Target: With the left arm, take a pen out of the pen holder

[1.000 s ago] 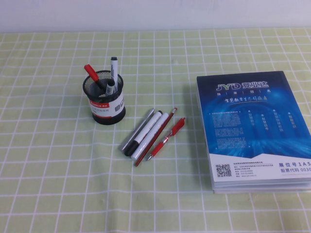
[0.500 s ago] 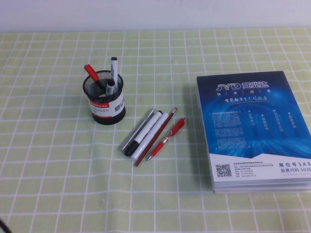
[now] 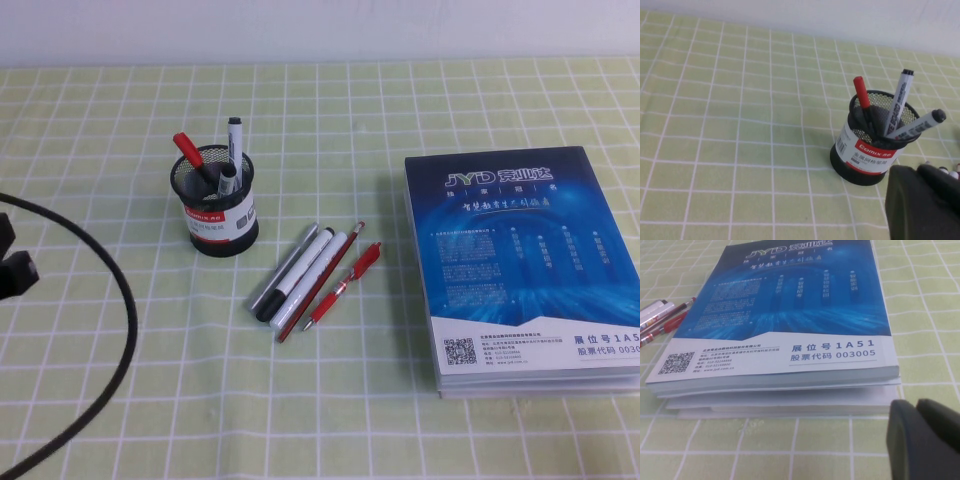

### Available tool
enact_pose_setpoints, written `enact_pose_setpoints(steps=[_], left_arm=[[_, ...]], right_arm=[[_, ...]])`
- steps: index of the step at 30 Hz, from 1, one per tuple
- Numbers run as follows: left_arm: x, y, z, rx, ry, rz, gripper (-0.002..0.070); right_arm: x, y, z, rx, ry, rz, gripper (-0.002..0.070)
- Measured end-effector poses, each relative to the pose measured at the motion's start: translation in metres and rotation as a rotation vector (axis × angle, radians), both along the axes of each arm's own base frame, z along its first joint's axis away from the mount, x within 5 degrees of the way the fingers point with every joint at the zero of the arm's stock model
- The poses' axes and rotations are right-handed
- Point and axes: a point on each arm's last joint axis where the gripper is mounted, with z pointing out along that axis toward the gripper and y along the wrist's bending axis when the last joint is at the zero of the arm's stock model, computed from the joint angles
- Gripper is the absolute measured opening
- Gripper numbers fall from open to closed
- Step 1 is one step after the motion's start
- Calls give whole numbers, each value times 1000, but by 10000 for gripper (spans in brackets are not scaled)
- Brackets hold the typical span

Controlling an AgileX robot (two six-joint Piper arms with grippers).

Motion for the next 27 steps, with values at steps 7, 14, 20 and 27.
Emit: enact_pose_setpoints(steps=[7,14,20,27], left_arm=[[18,-6,-11,8,43,-45,-5],[15,-39,-14,35,-95,-122,-5],[11,-68,-33,68,-294,-170,-5],[26,-90,-52,150,-347,-219,148]], right_arm=[[0,0,0,0,0,0,-15],[0,0,0,0,0,0,-15],[0,0,0,0,0,0,-15],[0,0,0,0,0,0,-15]])
